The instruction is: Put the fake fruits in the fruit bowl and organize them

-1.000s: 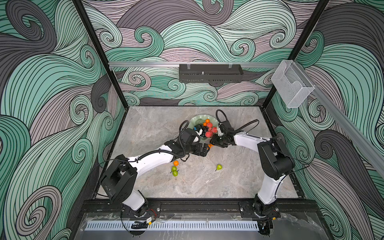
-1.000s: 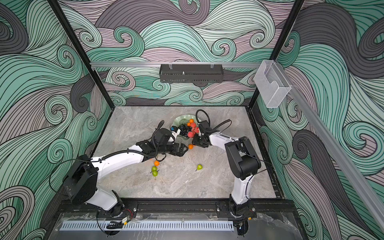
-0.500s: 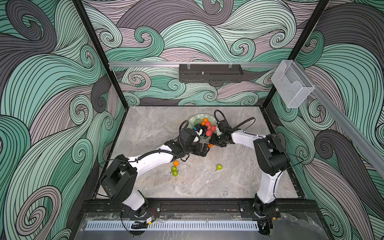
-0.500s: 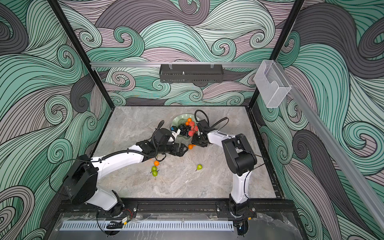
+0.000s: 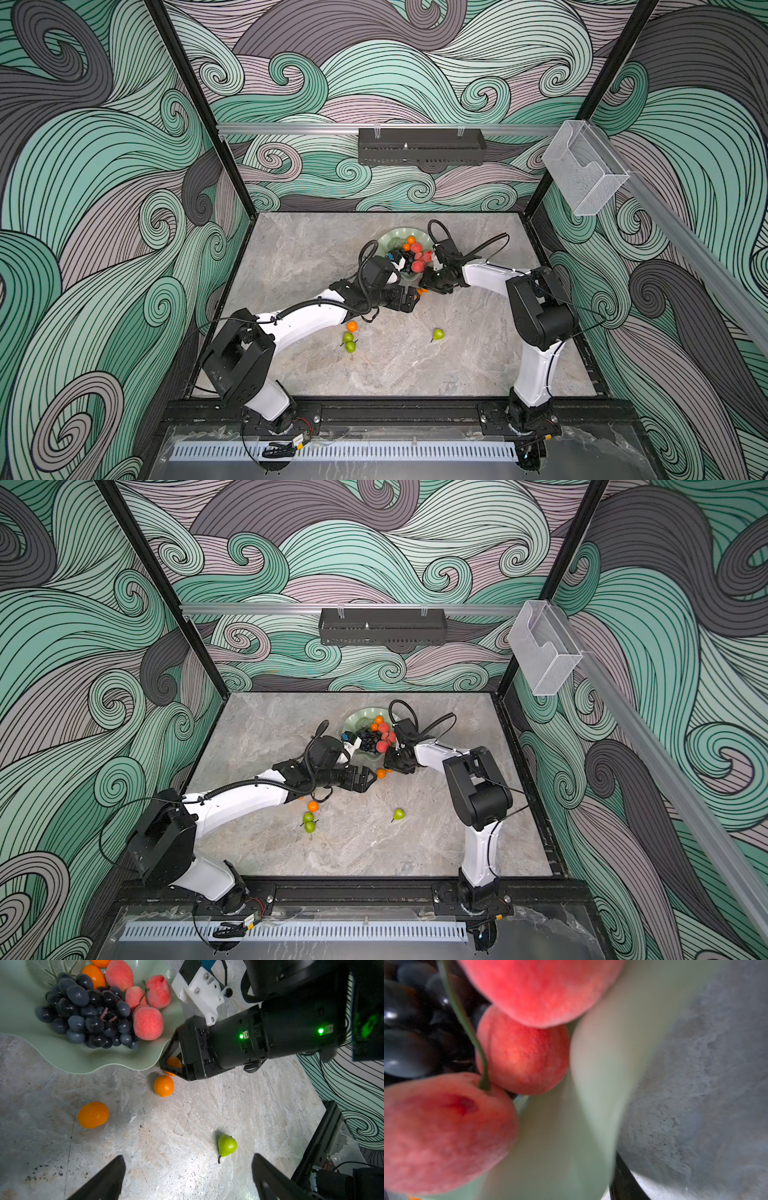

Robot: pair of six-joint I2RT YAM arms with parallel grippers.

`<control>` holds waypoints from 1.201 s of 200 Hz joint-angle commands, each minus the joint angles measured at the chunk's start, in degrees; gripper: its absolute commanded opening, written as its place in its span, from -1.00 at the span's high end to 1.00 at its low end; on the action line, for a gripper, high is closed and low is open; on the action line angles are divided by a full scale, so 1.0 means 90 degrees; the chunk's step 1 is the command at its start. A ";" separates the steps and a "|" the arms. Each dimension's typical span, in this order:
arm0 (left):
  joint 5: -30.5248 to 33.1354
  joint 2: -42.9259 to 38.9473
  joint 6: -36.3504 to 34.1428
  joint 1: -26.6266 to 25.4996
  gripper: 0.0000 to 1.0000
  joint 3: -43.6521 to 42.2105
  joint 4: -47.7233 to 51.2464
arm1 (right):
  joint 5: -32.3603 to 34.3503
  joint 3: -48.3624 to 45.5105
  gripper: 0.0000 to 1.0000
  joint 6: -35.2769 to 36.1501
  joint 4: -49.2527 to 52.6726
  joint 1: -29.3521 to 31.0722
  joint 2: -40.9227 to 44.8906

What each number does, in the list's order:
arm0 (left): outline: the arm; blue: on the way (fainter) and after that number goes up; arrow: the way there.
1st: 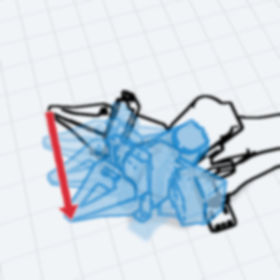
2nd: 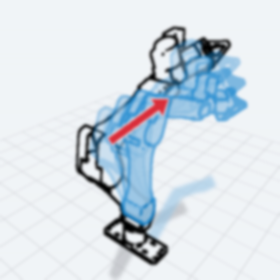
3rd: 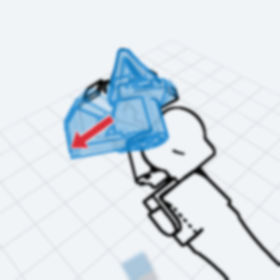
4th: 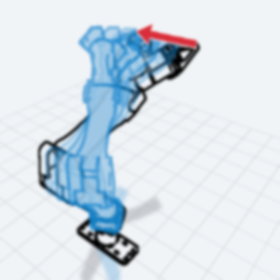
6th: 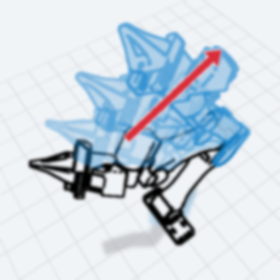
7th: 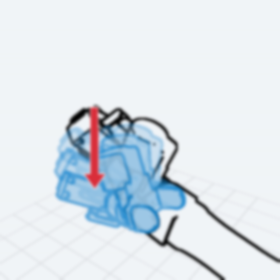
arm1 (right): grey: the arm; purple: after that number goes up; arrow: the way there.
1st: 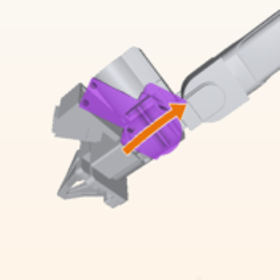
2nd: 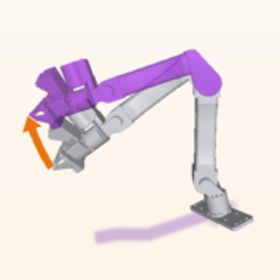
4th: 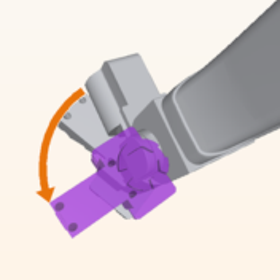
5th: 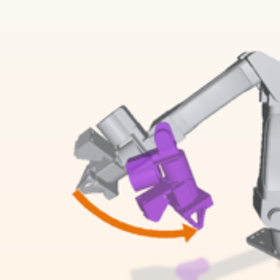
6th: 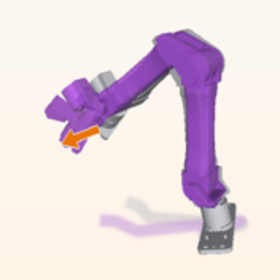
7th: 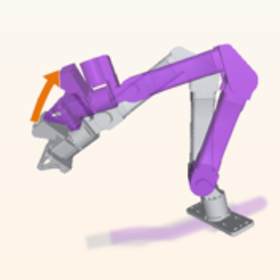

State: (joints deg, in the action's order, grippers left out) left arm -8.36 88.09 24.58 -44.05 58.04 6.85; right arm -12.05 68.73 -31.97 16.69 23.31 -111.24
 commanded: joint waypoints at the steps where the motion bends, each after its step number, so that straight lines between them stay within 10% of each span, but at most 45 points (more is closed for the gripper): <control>1: 0.0011 0.0071 -0.0036 -0.0032 -0.95 0.0215 0.0062 | 0.0020 0.0078 0.20 0.0005 0.0196 0.0037 -0.0083; 154: 0.0313 0.0432 0.0205 0.0154 -0.95 0.1264 0.0052 | 0.1089 -0.0463 0.27 0.0494 0.0803 0.0028 0.1980; 240: -0.0024 0.1049 0.0260 0.0853 -0.95 0.1915 -0.0506 | 0.1214 0.1130 0.28 0.0690 0.1078 0.0017 0.1018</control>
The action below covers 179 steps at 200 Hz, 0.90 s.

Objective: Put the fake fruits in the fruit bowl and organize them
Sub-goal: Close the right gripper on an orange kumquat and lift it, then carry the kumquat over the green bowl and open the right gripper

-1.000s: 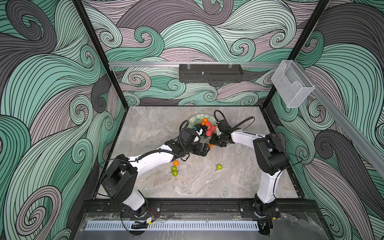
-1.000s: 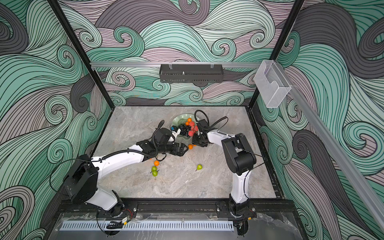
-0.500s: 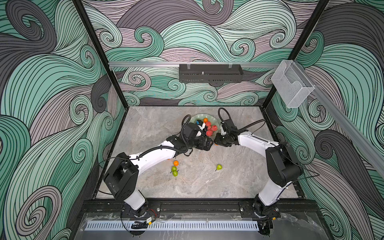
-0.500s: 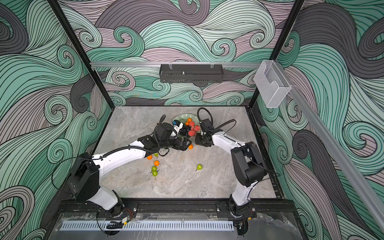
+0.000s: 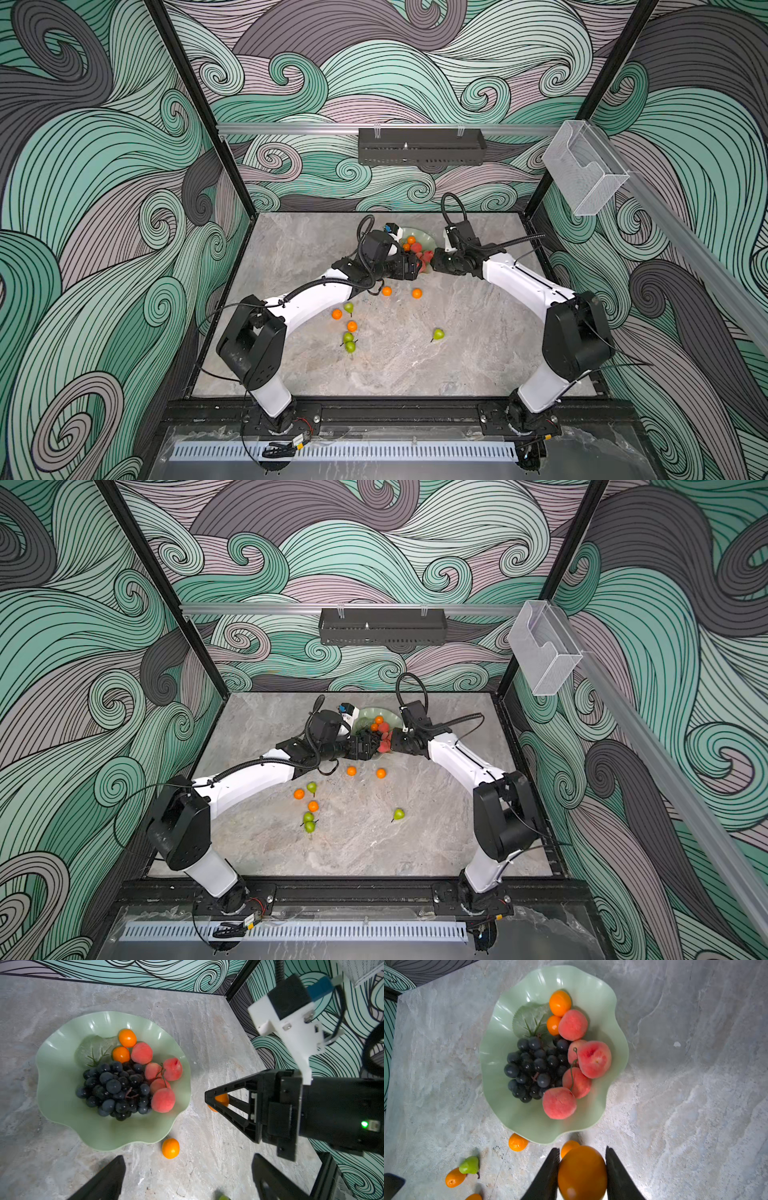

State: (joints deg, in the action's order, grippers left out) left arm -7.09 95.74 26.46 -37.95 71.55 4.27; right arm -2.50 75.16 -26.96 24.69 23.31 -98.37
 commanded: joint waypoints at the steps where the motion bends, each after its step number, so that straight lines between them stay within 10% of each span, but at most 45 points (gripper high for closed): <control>1: -0.0172 0.0210 0.0055 0.0185 -0.95 0.0422 -0.0220 | 0.0157 0.0442 0.28 0.0139 0.0193 0.0017 -0.0440; 179: -0.0830 0.1976 -0.0003 0.1126 -0.94 0.1843 -0.0628 | 0.0175 0.4812 0.32 0.0236 0.1202 -0.0278 -0.3903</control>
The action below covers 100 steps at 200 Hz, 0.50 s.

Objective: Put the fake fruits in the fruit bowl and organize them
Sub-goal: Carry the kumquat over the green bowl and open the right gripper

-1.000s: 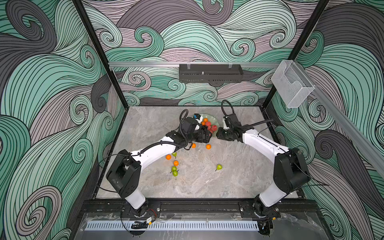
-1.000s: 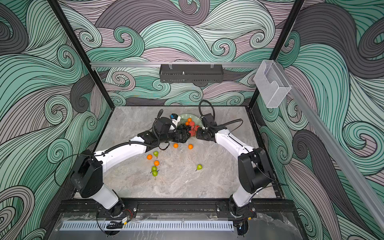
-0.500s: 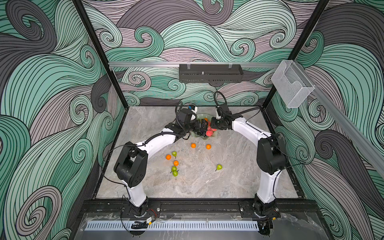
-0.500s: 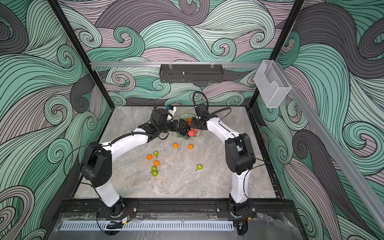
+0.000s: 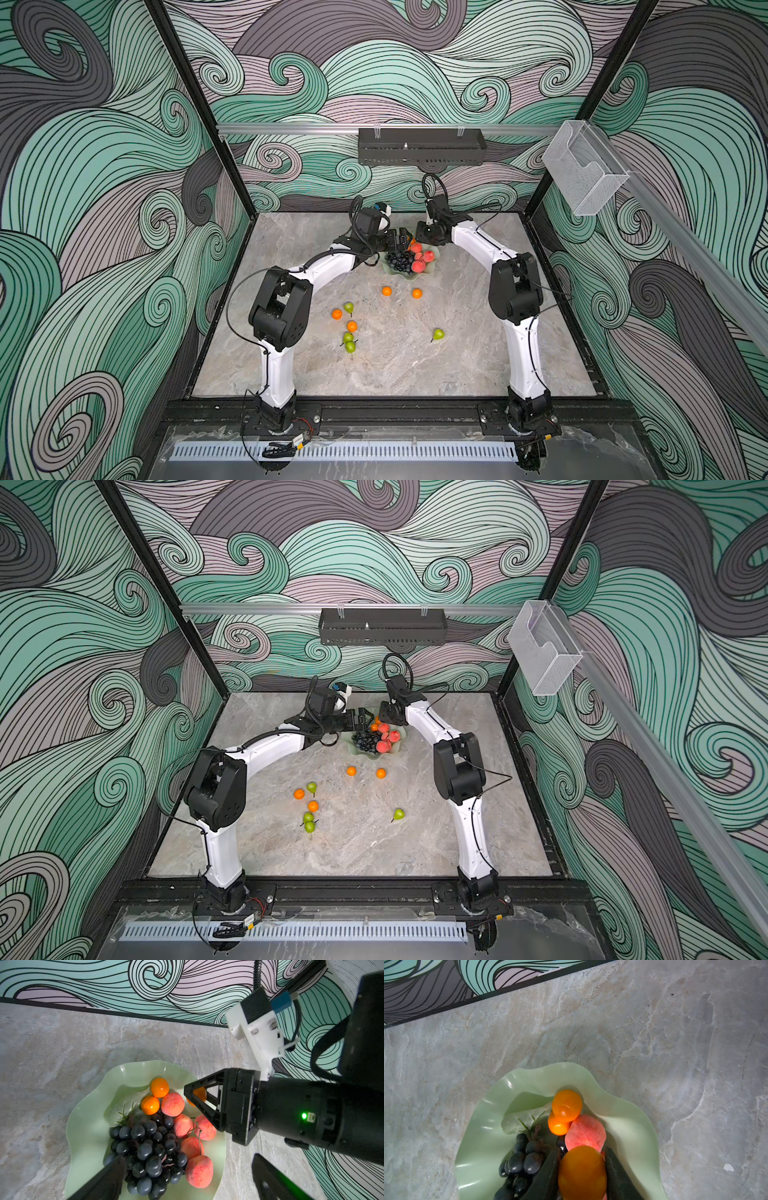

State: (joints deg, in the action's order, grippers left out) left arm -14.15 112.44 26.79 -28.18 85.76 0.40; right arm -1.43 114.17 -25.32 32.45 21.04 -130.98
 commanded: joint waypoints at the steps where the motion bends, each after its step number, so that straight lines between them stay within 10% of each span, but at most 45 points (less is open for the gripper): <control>1: -0.0042 0.0122 -0.0043 0.0043 -0.95 0.0270 -0.0195 | 0.0054 0.0497 0.32 0.0057 0.0340 -0.0024 -0.0295; 100: 0.0039 0.0206 -0.0060 0.0046 -0.95 0.0315 0.0146 | -0.0056 0.1713 0.37 -0.0152 0.0737 -0.0066 -0.1269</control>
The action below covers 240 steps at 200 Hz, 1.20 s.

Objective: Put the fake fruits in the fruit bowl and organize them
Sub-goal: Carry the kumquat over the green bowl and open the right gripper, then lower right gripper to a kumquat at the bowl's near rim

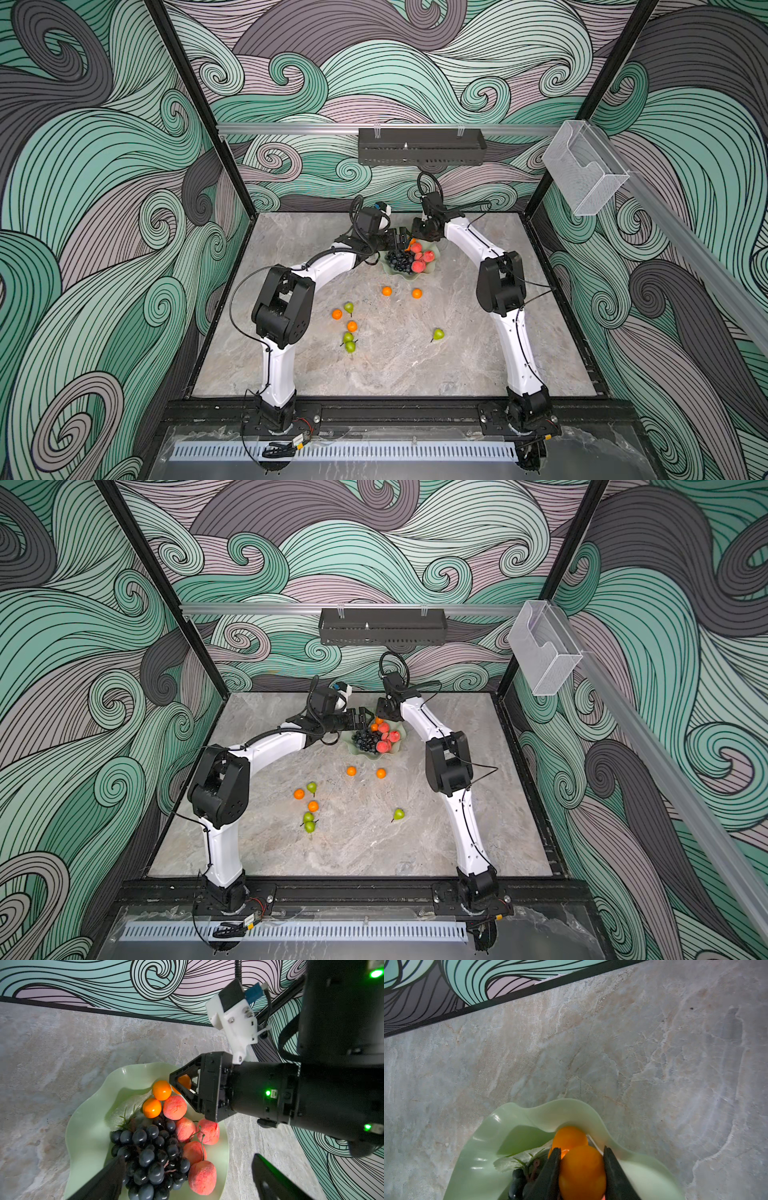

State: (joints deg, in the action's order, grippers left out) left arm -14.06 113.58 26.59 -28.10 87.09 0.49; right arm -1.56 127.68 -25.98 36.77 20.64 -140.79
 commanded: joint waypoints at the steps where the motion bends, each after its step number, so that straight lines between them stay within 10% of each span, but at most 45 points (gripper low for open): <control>1: 0.0025 0.0083 -0.0041 0.0036 -0.95 0.0167 0.0138 | -0.0041 0.0215 0.37 -0.0081 0.0253 -0.0020 -0.0178; 155: 0.0214 -0.0507 -0.0092 -0.0032 -0.97 -0.0064 0.0479 | 0.0115 0.0066 -0.03 0.0352 0.0299 -0.0050 0.0558; 240: 0.0500 -0.1694 -0.0037 -0.0348 -0.97 -0.0902 0.1035 | 0.0000 -0.1881 -0.03 0.0298 -0.0162 0.0059 0.2204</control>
State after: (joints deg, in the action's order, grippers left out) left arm -11.22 102.26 26.50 -29.85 81.25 6.48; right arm -1.45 117.40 -22.92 37.52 20.69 -126.56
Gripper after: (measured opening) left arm 0.986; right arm 0.519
